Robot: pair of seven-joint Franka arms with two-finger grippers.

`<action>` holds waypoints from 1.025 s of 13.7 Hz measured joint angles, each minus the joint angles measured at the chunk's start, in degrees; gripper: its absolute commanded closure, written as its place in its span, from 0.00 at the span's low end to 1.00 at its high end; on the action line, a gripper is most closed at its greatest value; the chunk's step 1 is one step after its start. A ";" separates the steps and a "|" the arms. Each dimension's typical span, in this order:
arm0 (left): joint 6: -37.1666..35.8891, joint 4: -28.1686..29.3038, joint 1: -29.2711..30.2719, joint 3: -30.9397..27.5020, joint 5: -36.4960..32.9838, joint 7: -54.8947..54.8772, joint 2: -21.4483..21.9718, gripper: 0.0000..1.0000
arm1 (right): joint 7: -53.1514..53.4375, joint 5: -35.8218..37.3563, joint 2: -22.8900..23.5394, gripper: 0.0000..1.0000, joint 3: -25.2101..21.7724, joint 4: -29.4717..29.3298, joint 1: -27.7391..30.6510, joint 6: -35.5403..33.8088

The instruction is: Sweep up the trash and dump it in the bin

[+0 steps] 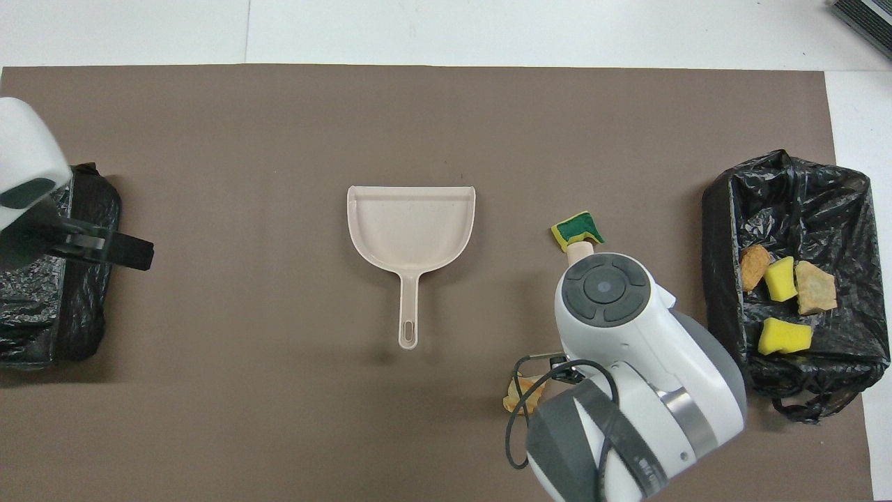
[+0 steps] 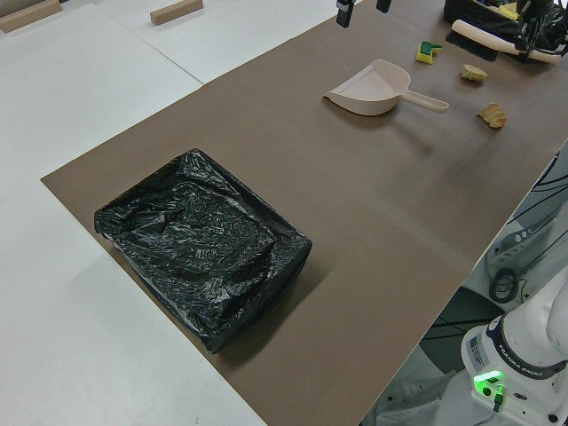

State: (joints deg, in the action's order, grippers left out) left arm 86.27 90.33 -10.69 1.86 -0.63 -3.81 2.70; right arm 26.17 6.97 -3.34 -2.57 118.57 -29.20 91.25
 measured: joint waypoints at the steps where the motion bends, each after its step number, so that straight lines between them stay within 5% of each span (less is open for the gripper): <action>1: 0.91 1.66 -1.78 0.04 0.23 1.27 -0.03 0.00 | -1.01 0.84 0.12 1.00 0.01 0.08 1.11 0.00; 10: 25.05 19.97 -21.34 0.44 2.40 27.19 -0.84 0.00 | -6.11 3.82 0.69 1.00 0.05 1.18 7.05 1.10; 14: 34.45 24.31 -27.32 0.44 2.72 33.06 -6.89 0.00 | -7.32 3.90 0.69 1.00 0.09 1.38 7.08 1.26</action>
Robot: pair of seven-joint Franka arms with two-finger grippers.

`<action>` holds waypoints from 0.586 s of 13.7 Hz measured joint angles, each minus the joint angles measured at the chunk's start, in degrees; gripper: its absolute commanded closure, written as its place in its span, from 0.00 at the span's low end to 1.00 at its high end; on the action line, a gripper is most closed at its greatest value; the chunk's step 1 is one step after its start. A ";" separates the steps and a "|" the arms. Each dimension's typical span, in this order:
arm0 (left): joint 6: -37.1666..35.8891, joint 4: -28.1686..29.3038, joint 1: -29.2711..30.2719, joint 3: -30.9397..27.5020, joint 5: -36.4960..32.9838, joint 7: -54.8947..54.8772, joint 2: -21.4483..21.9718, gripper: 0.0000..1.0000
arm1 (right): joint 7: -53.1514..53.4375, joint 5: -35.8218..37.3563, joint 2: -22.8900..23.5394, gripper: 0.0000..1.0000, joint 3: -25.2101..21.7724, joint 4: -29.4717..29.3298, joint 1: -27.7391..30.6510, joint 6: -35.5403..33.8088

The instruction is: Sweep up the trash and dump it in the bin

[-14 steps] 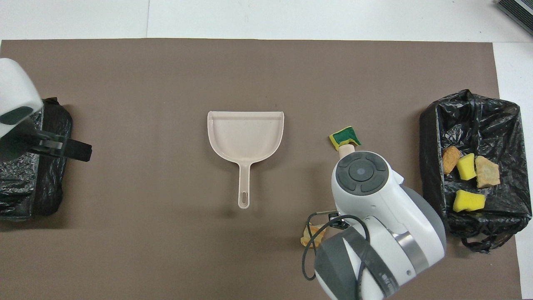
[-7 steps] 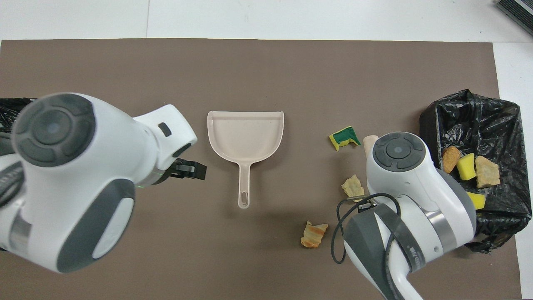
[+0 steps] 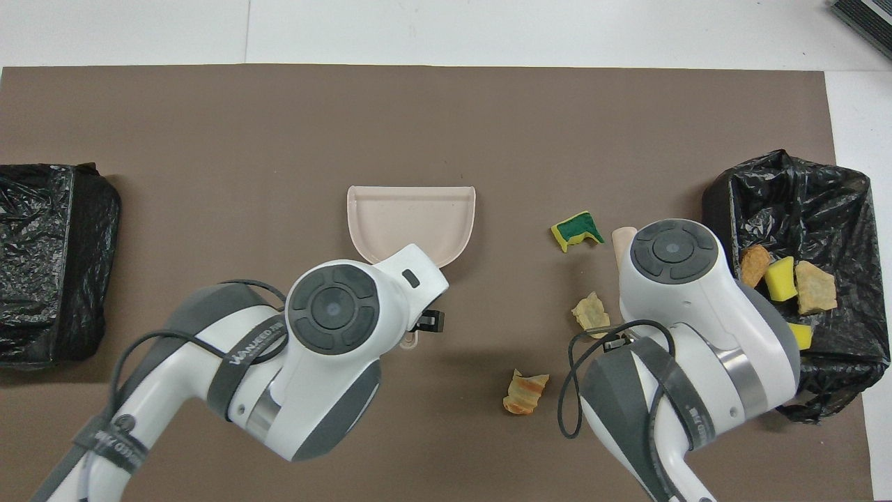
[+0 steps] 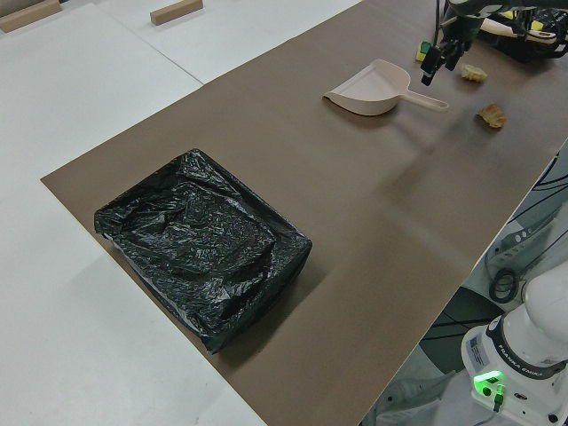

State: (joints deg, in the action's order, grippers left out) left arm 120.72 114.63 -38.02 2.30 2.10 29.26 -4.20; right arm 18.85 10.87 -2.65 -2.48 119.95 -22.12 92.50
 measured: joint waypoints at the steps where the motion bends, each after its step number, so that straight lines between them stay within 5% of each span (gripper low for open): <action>1: 2.26 0.12 -0.99 -0.01 0.00 1.20 -2.23 0.00 | -0.61 0.00 0.00 1.00 0.00 0.16 0.00 0.01; 5: 6.01 0.16 -1.83 -0.44 0.00 2.41 -6.97 0.01 | -1.09 0.00 0.00 1.00 0.04 0.76 0.06 0.14; 7: 6.01 0.20 -1.63 -0.86 0.00 2.40 -6.92 0.24 | -1.12 0.00 -0.03 1.00 0.03 1.19 0.41 1.03; 8: 6.01 0.20 -1.32 -1.02 0.00 2.36 -6.92 0.45 | -1.24 0.00 -0.11 1.00 0.04 1.72 0.62 2.01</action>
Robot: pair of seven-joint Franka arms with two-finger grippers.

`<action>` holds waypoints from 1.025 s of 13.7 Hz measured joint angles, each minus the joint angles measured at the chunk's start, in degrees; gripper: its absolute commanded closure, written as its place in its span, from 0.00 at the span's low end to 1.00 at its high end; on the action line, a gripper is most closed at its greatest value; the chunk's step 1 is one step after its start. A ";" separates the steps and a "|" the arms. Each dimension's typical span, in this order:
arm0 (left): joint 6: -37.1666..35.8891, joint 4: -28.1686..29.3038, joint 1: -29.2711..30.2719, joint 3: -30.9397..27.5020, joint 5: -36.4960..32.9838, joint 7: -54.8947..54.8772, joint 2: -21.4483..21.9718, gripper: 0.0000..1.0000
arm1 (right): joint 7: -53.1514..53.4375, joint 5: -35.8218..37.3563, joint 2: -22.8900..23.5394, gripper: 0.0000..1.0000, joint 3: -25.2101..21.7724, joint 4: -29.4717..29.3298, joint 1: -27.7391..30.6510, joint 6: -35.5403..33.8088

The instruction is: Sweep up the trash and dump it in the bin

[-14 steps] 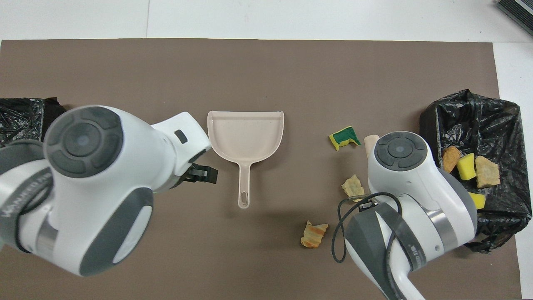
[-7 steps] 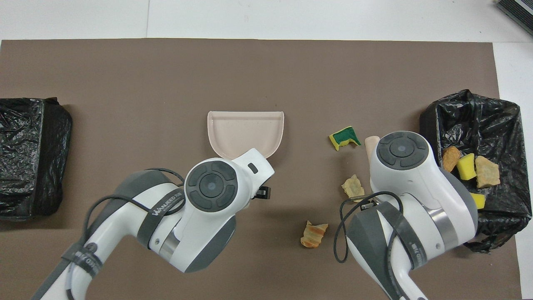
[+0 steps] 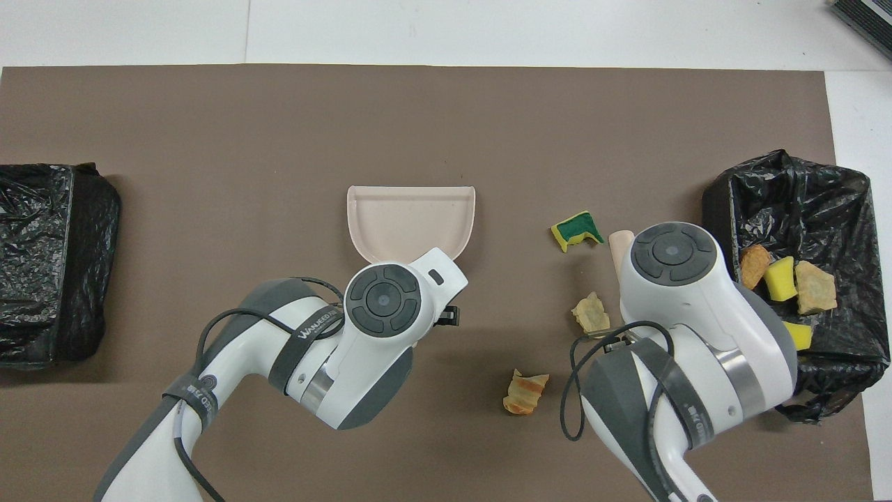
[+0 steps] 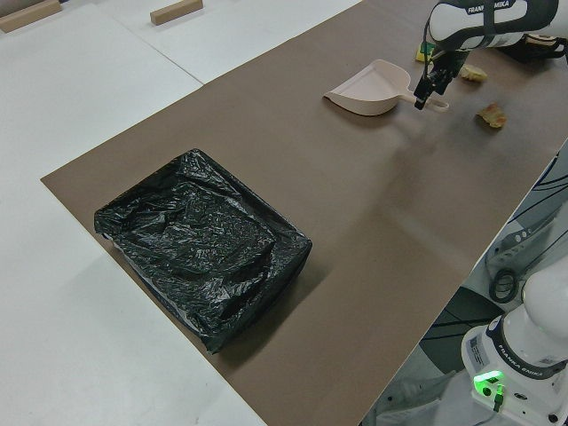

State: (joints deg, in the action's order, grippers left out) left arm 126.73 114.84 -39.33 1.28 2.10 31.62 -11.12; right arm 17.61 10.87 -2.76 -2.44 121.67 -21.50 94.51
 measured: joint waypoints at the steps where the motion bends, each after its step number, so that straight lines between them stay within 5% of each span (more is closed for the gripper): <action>1: -0.01 0.01 0.34 -0.25 0.00 -0.20 0.00 0.65 | -0.46 0.00 -0.11 1.00 0.00 0.64 0.29 1.00; 6: -0.19 0.02 1.04 -0.38 0.00 -4.42 0.01 0.98 | -1.80 0.02 -0.49 1.00 -0.01 1.88 1.05 4.62; 9: -0.95 0.01 2.17 -0.79 -0.34 -11.08 0.23 1.00 | -2.59 0.93 -0.30 1.00 0.02 2.07 1.05 5.74; 14: -9.65 -1.19 6.58 -1.23 -3.59 -37.09 2.89 1.00 | -1.86 2.98 0.00 1.00 0.04 2.12 1.01 7.00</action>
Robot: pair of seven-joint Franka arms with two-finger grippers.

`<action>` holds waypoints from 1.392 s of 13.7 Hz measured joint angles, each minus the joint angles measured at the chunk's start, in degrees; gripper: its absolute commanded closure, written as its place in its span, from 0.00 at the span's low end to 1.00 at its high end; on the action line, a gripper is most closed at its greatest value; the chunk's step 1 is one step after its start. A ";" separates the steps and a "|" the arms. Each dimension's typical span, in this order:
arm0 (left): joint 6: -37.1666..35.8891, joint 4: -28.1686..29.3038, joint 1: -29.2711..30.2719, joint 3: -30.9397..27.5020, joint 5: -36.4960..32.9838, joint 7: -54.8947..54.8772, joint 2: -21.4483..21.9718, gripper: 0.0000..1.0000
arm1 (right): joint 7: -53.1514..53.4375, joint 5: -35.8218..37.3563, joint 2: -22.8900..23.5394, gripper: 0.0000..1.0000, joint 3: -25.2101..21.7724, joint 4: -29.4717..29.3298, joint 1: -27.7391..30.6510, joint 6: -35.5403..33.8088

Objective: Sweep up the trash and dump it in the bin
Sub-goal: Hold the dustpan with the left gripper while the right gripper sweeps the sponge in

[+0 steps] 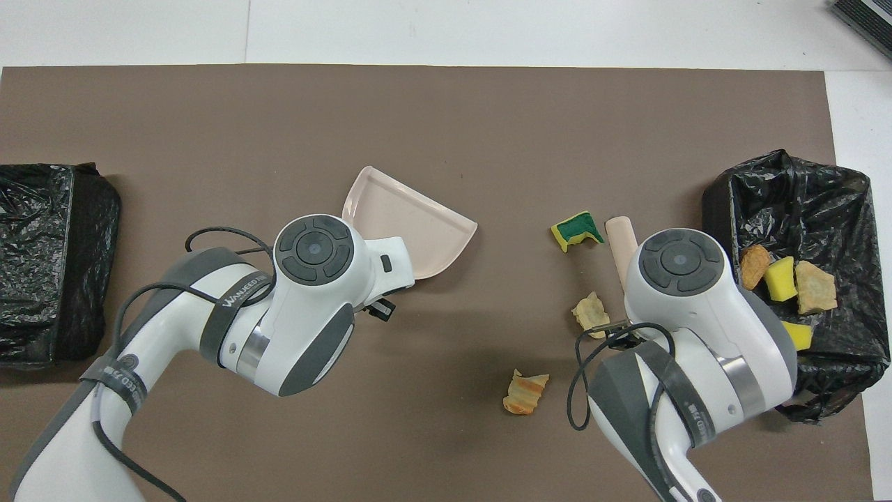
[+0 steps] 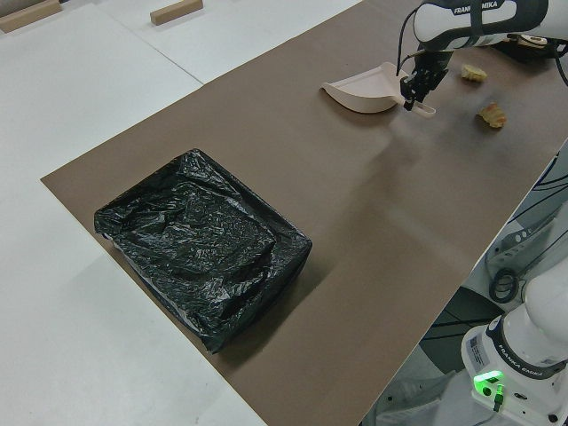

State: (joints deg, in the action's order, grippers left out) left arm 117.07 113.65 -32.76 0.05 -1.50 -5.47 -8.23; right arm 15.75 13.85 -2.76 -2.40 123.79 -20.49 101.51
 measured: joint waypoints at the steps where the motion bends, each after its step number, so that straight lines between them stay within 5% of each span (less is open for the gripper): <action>1: -1.05 0.02 0.08 0.00 -0.38 -5.07 1.04 1.00 | 1.09 0.94 0.39 1.00 0.03 0.03 -0.13 0.07; 7: -4.57 3.97 0.62 -0.04 -4.31 -34.17 6.59 1.00 | 3.38 5.76 5.48 1.00 0.11 0.13 -0.01 7.00; 12: -4.52 11.44 0.62 0.26 -4.72 -37.00 10.98 1.00 | 4.09 8.14 10.82 1.00 0.14 -0.10 -0.07 12.46; 19: -4.15 17.43 0.97 0.13 -4.82 -38.19 14.71 1.00 | 2.25 1.20 10.93 1.00 6.39 -1.30 -0.48 12.48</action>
State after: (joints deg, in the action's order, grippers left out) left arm 112.93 131.08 -31.79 0.18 -6.32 -43.67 6.48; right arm 18.00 15.05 8.17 3.99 122.49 -20.96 113.99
